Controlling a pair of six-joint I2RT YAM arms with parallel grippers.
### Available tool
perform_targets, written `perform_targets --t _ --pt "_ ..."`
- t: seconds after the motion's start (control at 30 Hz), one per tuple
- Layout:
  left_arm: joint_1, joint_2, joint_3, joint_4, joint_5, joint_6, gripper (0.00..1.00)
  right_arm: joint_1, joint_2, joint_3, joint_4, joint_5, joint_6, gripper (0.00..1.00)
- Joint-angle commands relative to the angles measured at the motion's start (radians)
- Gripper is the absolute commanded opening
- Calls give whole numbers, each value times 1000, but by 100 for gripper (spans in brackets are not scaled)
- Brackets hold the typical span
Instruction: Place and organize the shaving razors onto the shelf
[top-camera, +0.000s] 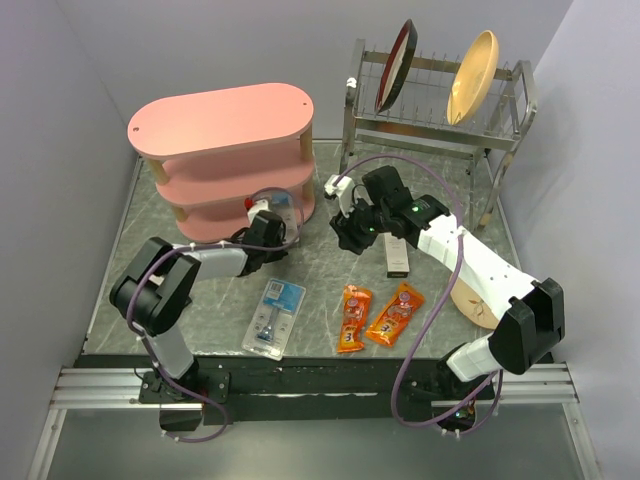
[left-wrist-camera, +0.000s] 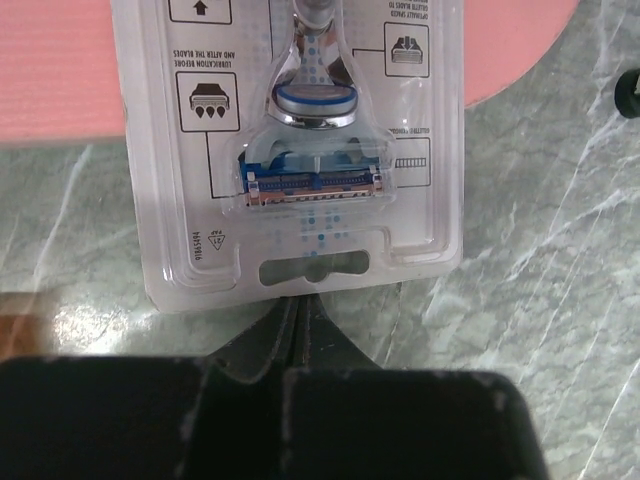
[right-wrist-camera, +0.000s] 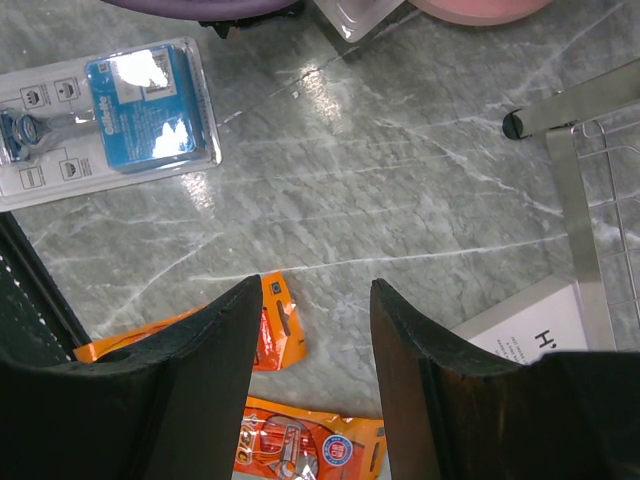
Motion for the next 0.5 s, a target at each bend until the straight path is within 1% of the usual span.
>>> perform_targets --t 0.0,0.2,0.3,0.47 --pt "4 26 65 32 -18 31 1 -7 -10 -6 44 -5 2 55" --pt "-5 28 62 41 -78 45 1 -7 -6 -9 53 -8 4 55" --pt "-23 25 31 105 -121 88 1 -7 -3 -6 53 -7 4 55" --pt "-72 19 -25 277 -233 183 1 -7 -1 -5 50 0 0 55"
